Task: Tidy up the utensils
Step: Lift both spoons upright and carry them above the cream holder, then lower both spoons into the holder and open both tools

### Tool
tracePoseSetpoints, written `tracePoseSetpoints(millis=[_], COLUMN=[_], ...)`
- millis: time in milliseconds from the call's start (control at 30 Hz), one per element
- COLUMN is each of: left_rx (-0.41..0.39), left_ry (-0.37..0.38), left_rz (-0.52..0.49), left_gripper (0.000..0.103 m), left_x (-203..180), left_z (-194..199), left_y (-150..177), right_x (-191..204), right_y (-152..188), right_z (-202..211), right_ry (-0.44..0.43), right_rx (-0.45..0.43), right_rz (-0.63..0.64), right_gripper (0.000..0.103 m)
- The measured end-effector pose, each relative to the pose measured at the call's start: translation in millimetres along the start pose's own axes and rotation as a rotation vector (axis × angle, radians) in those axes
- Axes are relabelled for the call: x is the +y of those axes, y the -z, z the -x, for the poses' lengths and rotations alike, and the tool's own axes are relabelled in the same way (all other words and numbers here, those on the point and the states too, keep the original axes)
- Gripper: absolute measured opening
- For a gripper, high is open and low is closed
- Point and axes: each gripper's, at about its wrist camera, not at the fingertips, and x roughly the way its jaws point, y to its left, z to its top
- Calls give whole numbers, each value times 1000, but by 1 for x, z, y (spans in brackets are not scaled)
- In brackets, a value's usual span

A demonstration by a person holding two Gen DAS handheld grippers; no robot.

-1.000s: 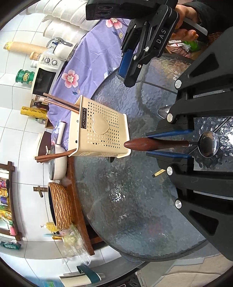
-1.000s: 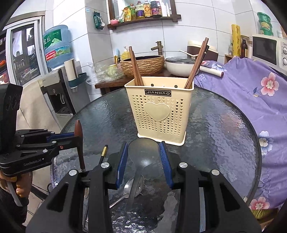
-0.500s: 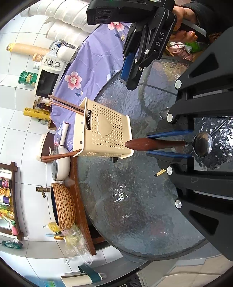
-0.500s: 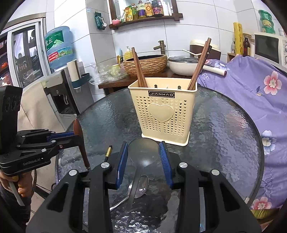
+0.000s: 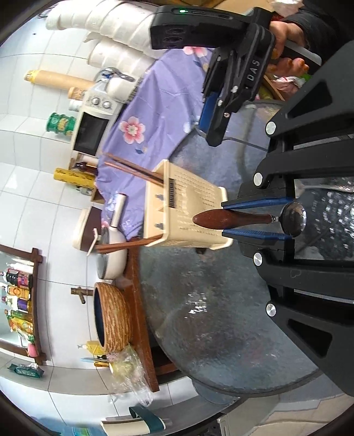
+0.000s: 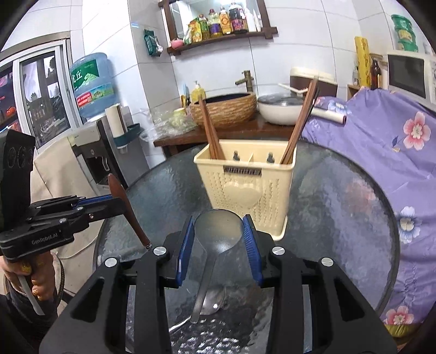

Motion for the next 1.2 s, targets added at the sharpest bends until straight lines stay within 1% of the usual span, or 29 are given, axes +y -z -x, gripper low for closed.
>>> tracePoseSetpoints(millis=[167,200,300,400,533,600,667,800,967,1100,1200], left_rx=[-71,-93,-149,-198,-235,-247,-249,-237,-215,-184,-163], left_ry=[32,36,33,18,-12,-28,-34,-55,-107,-104,-108], left_rz=[35,36,31,47,75,84,94,120,111,132,127], left_gripper=[14,14,14,14,14,14,14,14,14,14,14], left_x=[0,-2,-9,-12,-13,-13,-13,-12,-12,-6,-5], left_z=[7,10,16,17,7,-1,-10,-34,-63,-75,-84], left_y=[-40,-52,-81,-109,-139,-148,-154,-158,-144,-130,-121], right_x=[-1,-1,-4,-10,-16,-19,-22,-30,-35,-38,-41], right_y=[-32,-42,-66,-94,-126,-139,-151,-158,-140,-123,-112], right_z=[11,14,19,23,26,23,17,-2,-31,-50,-58], right_ry=[19,29,46,68,115,147,198,236,271,279,279], right_rx=[-68,-89,-131,-181,-245,-271,-305,-328,-303,-266,-245], right_rz=[20,29,31,21,30,40,55,52,73,86,82], right_gripper=[37,37,37,37,37,37,37,37,37,37,37])
